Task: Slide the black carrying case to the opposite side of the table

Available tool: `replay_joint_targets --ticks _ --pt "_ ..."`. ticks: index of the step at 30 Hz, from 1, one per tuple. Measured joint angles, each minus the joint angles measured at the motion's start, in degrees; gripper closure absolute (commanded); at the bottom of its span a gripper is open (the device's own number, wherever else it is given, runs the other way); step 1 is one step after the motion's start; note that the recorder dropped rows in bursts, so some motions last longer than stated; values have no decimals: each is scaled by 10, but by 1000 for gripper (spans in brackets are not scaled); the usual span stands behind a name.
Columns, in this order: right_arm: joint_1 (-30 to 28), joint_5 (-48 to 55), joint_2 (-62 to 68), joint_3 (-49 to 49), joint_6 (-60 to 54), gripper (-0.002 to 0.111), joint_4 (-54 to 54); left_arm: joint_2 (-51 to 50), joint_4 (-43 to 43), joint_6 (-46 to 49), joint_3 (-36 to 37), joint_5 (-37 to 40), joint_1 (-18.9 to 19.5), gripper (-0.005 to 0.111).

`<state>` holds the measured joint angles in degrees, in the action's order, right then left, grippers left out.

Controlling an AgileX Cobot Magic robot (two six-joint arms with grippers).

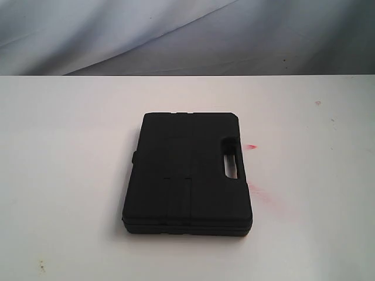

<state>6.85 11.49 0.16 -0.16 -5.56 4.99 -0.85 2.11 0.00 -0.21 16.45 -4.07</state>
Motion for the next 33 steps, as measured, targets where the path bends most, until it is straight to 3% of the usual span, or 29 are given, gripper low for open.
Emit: replay_joint_targets --ticks 5,13,21,26,30,33 --pt "0 -21 0 0 9 108 17 0 0 0 0 0 0 107" --pt "0 -183 0 -2 25 108 201 0 0 0 0 0 0 107" --pt "0 -166 -2 -220 1 108 -126 0 0 0 0 0 0 107" --pt "0 -124 21 -350 8 108 -166 0 0 0 0 0 0 107" --pt "0 -9 109 -453 -22 108 -172 0 0 0 0 0 0 107" --pt "0 89 173 -522 -47 108 -116 0 0 0 0 0 0 107"
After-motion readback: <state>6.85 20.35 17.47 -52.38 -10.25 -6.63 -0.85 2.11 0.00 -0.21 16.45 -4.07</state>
